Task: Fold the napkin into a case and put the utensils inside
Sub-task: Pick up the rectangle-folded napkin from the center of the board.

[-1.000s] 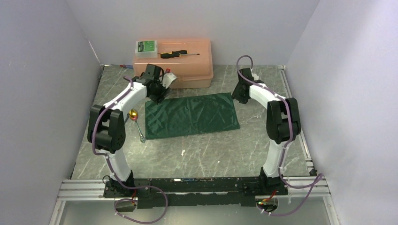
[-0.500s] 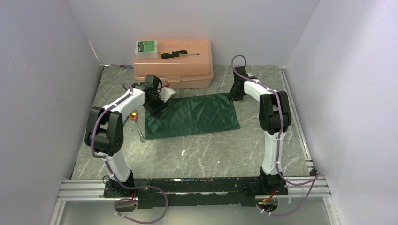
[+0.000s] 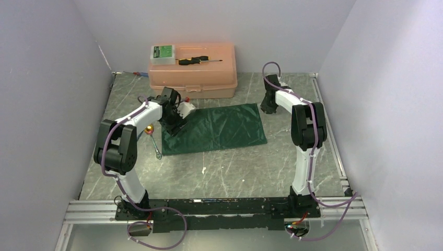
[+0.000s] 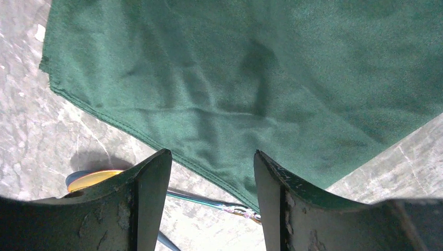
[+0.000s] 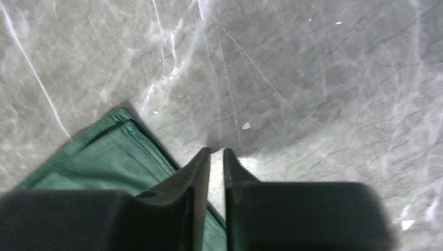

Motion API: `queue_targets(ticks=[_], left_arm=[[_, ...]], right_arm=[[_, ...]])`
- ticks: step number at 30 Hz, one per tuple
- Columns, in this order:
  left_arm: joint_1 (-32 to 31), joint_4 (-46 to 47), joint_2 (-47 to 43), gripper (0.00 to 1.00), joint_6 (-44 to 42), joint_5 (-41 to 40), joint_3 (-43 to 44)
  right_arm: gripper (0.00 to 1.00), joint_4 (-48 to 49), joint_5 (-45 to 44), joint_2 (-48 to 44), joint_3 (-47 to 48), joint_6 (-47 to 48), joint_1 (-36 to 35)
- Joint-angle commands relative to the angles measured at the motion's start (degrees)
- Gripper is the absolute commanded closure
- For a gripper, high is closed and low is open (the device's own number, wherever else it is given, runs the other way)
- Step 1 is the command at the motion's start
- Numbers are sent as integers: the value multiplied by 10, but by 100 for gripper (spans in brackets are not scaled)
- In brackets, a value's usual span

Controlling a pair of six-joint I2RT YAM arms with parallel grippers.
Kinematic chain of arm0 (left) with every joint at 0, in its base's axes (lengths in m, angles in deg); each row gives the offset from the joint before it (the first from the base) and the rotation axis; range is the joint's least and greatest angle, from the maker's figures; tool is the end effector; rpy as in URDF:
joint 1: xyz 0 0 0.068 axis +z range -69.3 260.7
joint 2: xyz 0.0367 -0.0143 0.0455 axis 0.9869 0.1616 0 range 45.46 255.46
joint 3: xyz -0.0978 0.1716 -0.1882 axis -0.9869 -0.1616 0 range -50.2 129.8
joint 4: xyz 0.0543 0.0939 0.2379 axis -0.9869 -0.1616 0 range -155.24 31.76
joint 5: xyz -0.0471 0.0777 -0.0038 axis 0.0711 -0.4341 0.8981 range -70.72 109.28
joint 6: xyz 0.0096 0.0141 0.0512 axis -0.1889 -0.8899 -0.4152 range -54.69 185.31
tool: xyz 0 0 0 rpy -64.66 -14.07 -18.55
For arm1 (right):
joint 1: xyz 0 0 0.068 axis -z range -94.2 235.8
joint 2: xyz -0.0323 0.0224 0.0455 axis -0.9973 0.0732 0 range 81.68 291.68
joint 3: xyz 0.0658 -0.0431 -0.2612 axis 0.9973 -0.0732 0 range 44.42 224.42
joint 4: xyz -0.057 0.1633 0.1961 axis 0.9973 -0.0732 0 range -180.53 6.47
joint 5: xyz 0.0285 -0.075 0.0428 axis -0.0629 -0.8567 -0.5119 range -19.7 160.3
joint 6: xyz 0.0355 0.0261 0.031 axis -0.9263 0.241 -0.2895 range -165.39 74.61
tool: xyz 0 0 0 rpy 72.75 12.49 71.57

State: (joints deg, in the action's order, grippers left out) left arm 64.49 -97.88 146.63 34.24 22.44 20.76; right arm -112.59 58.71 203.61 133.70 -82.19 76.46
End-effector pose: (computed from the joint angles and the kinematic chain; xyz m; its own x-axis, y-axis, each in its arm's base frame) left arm 0.3363 -0.0999 0.1982 -0.6188 0.7166 -0.3218 0.7196 0.6814 0.1336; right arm 0.4451 0.0659 0.1601 -0.7347 0.4738 -0.4856 0.4684 0.8720 0.1422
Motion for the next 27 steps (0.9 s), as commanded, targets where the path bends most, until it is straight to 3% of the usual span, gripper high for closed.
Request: queue_targets(ticks=[1,3,4,8,13,17,23,27], left_arm=[[-6,15,-27,35,-16,13,-5],[-8,16,-30,35,-16,16,-9],[-9,19,-30,35,-16,18,-11],[-15,34,-25,35,-17,19,-18],[-23,48,-6,35,-16,17,-15],[-32,61,9,35,-17,8,-17],[-43,70,10,35,-13,9,-17],[-44,62,5,35,-7,16,-9]], right_arm=[[66,-23,-10,-52,-20,2,2],[43,-22,7,-86,-59,-6,2],[36,-20,15,-106,-85,-11,2],[25,-15,68,-202,-195,-25,2],[25,-8,144,-265,-303,-40,2],[27,-14,153,-292,-352,-46,2],[34,-13,146,-299,-360,-44,2],[43,3,158,-266,-343,-50,0]])
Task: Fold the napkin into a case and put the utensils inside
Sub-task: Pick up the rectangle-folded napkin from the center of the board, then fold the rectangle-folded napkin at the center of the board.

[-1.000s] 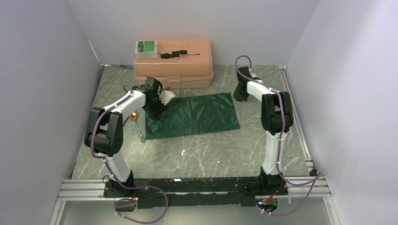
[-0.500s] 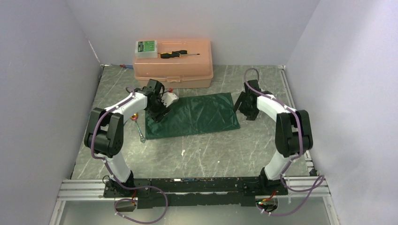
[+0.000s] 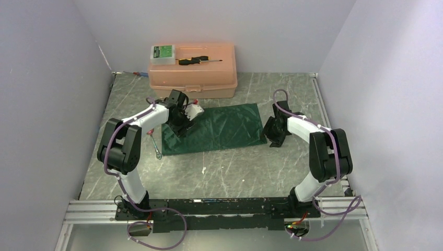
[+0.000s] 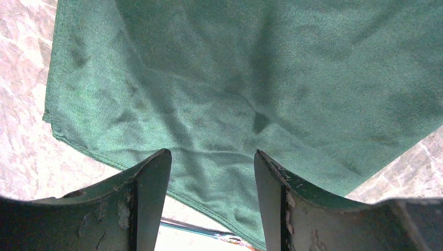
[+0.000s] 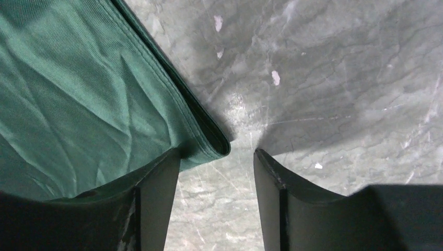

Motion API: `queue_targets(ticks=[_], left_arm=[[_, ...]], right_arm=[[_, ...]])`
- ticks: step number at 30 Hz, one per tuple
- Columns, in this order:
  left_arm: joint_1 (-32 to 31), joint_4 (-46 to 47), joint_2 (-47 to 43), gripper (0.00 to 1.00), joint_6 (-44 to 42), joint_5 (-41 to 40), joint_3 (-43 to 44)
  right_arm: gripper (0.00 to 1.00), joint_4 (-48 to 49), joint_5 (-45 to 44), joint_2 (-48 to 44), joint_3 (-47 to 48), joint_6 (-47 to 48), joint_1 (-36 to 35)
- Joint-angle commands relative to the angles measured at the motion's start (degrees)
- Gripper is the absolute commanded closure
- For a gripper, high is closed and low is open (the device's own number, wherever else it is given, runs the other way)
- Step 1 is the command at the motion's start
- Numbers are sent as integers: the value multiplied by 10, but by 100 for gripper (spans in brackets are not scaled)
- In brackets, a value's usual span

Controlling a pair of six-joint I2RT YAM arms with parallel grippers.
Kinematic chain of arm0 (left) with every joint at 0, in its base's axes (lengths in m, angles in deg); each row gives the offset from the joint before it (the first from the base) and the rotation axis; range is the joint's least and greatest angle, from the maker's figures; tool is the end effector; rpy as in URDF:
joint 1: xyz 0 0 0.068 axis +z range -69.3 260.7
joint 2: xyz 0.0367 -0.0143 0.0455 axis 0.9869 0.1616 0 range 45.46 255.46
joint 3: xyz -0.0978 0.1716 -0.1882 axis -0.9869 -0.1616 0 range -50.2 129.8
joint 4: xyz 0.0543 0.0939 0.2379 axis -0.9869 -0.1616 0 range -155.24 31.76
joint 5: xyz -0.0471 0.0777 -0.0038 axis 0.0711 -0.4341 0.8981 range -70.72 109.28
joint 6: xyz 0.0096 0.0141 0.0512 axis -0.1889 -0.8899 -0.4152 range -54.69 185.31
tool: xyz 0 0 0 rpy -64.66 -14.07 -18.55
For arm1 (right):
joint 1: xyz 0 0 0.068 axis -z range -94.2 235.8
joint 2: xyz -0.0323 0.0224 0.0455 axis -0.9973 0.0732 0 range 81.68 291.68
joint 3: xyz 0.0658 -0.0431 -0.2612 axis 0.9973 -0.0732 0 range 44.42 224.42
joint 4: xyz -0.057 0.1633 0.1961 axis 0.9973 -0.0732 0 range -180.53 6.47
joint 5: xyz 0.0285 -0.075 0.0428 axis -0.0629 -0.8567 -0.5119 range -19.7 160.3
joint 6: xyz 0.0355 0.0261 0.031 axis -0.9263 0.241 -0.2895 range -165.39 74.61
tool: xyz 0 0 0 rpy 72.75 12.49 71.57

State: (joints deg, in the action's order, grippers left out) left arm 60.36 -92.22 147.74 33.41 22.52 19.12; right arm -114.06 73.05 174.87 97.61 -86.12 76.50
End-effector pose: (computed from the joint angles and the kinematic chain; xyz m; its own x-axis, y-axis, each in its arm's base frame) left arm 0.3343 -0.1261 0.1877 -0.5380 0.7622 -0.3601 0.7682 0.6192 0.1630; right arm 0.2933 0.0497 0.1623 -0.8207 0.5260 -0.2232 0.4728 0.8445 0.2517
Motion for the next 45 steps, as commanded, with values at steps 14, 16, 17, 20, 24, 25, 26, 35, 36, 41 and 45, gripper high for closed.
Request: queue_targets(ticks=[14,16,17,20,24,25,26,35,36,41,45], left_arm=[[62,-87,-55,27,-11,22,65],[76,-86,-60,29,-23,9,49],[82,-86,-63,29,-29,7,39],[88,-81,-77,31,-44,1,6],[92,-71,-91,32,-59,0,-29],[92,-71,-91,32,-60,3,-33],[93,-71,-90,32,-61,5,-38],[94,-47,-69,34,-48,36,-40],[94,-42,-63,34,-48,34,-38],[94,-4,-36,37,-47,18,-44],[94,25,-25,40,-38,7,-58]], right_arm=[[100,39,-13,-13,-4,-37,1],[100,37,-22,-21,-7,-39,1],[100,35,-25,-25,-9,-39,1],[100,23,-53,-34,-12,-39,1],[100,8,-81,-51,-13,-38,2],[100,3,-86,-54,-11,-37,1],[100,-1,-91,-55,-10,-36,2],[100,-19,-116,-47,-21,-31,0],[100,-19,-116,-49,-19,-27,-1],[100,-23,-125,-48,32,4,-68],[100,-41,-141,-11,113,26,-151]])
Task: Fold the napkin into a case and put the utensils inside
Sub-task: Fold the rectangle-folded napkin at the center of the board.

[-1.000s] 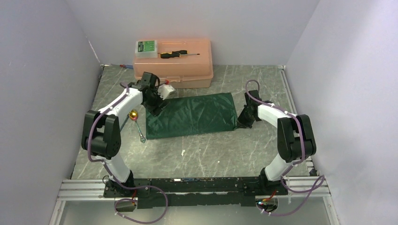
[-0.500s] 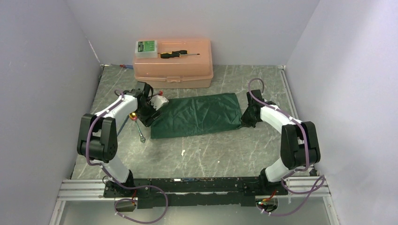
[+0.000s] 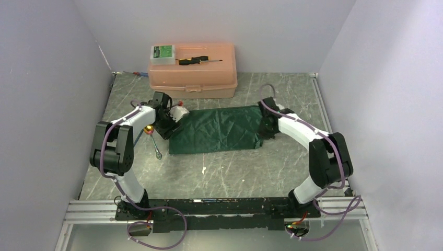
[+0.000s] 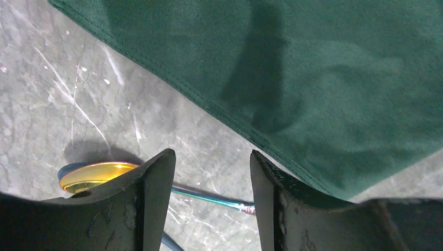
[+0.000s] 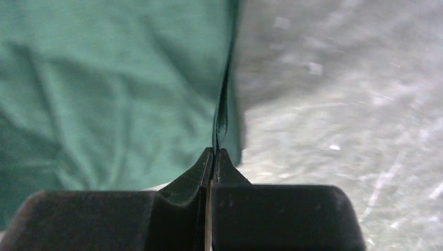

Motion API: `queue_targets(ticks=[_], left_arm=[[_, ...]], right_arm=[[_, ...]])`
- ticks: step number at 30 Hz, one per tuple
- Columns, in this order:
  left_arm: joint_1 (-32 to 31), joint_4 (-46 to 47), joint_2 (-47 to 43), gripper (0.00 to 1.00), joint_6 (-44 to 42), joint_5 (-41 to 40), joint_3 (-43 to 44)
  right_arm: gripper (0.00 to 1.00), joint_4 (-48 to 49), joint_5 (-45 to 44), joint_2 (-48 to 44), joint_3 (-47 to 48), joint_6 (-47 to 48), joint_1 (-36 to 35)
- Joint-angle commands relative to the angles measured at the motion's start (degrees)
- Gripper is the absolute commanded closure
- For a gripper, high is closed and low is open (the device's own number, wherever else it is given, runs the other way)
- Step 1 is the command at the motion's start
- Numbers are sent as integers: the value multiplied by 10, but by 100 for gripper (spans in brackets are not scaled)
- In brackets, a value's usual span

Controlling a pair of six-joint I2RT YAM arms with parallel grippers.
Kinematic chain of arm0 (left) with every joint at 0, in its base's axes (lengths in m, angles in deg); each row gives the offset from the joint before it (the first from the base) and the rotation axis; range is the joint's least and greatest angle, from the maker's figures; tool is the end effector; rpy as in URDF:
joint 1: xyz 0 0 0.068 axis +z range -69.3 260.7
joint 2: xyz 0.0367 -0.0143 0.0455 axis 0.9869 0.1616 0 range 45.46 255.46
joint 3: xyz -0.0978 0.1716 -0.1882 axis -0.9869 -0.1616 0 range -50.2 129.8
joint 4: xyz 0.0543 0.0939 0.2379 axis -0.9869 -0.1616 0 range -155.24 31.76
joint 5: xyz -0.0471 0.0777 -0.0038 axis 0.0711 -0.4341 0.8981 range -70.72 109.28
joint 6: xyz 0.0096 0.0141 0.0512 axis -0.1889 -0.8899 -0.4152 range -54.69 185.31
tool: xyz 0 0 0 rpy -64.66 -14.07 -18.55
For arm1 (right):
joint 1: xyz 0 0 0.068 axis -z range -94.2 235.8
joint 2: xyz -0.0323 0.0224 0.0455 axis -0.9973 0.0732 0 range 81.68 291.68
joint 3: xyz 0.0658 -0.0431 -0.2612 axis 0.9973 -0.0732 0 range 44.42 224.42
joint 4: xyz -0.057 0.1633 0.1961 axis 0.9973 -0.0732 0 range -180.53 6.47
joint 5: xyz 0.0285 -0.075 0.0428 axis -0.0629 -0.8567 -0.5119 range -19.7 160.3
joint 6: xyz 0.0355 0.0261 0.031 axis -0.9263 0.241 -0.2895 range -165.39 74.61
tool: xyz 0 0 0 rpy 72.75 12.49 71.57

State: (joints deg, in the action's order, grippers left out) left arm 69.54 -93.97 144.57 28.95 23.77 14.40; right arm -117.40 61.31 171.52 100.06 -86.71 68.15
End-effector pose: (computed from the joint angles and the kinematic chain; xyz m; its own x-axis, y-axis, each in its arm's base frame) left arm 0.3278 -0.0676 0.1817 -0.6137 0.7236 -0.3160 0.7237 0.6755 0.1412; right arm 0.2842 0.0845 0.1882 -0.8249 0.4218 -0.3763 0.4004 0.9059 0.1377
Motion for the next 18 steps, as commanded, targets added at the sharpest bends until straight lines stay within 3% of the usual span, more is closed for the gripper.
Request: queue_targets(ticks=[1,8,18], left_arm=[[2,53,9,41,9,-7,-17],[3,86,4,42,11,-9,-48],[7,77,-7,43,53,30,-58]], right_arm=[[100,-9,-20,31,107,37,-83],[100,26,70,91,215,64,-144],[100,43,183,262,411,61,-238]])
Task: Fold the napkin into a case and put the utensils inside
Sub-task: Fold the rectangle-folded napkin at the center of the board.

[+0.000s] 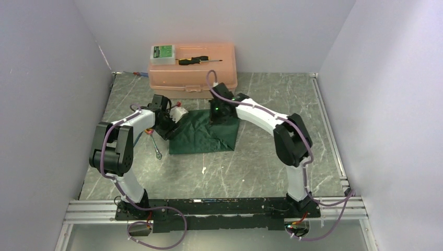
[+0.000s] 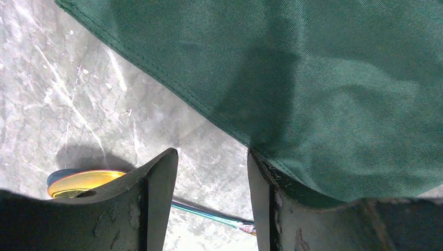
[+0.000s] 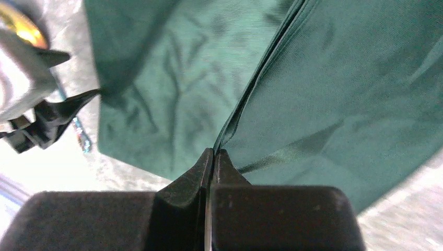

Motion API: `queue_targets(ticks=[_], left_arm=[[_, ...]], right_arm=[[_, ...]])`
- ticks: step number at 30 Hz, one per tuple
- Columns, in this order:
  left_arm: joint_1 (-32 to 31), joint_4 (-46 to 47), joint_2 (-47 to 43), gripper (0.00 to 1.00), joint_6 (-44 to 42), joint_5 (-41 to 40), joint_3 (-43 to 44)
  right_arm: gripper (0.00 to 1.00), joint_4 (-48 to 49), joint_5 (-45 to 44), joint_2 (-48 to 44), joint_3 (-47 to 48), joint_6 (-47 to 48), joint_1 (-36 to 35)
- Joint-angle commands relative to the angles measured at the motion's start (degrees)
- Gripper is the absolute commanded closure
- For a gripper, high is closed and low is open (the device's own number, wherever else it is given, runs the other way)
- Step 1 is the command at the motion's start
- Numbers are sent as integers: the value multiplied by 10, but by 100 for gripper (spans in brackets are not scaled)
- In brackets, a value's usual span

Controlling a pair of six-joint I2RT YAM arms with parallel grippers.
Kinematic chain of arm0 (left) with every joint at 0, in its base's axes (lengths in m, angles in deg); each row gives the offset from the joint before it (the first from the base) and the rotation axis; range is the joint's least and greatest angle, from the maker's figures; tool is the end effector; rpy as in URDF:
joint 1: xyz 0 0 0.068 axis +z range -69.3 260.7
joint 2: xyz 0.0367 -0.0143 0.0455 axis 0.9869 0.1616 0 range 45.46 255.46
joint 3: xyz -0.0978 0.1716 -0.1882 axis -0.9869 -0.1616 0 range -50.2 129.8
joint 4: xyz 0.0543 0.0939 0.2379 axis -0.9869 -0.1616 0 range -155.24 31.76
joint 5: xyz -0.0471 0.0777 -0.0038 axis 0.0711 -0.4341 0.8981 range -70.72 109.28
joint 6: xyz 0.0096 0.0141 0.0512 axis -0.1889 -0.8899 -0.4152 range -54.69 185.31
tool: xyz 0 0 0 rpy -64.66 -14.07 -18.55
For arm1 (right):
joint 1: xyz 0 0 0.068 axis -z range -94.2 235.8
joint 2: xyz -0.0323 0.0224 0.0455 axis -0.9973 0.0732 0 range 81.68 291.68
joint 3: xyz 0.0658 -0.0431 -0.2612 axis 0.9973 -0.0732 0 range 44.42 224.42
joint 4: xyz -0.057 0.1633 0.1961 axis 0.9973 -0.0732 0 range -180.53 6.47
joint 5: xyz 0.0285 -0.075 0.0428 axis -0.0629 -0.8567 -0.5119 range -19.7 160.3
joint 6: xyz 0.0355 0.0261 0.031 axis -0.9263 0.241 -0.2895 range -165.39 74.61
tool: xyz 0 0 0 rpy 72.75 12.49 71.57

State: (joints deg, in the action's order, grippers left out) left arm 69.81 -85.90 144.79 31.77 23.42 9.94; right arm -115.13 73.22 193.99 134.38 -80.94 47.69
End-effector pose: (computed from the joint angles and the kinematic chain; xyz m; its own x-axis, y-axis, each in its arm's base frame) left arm 0.3272 -0.0656 0.1650 -0.6330 0.6830 -0.3644 0.6792 0.7159 0.1620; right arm 0.3405 0.2693 0.2316 -0.8896 0.0401 -0.4550 -0.1509 0.9144 0.3756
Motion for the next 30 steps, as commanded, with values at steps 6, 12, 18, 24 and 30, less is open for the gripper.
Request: queue_targets(ticks=[6,12,18,24,30], left_arm=[[16,-8,-2,44,36,45,-7],[21,-20,4,46,47,51,7],[35,-57,4,49,84,83,39],[64,-73,11,52,128,107,60],[86,-77,44,53,173,107,80]], right_arm=[[100,65,106,102,112,5,-69],[100,96,138,137,142,1,-73],[100,138,162,157,141,14,-86],[100,209,184,144,78,23,-92],[100,265,196,123,-2,16,-92]])
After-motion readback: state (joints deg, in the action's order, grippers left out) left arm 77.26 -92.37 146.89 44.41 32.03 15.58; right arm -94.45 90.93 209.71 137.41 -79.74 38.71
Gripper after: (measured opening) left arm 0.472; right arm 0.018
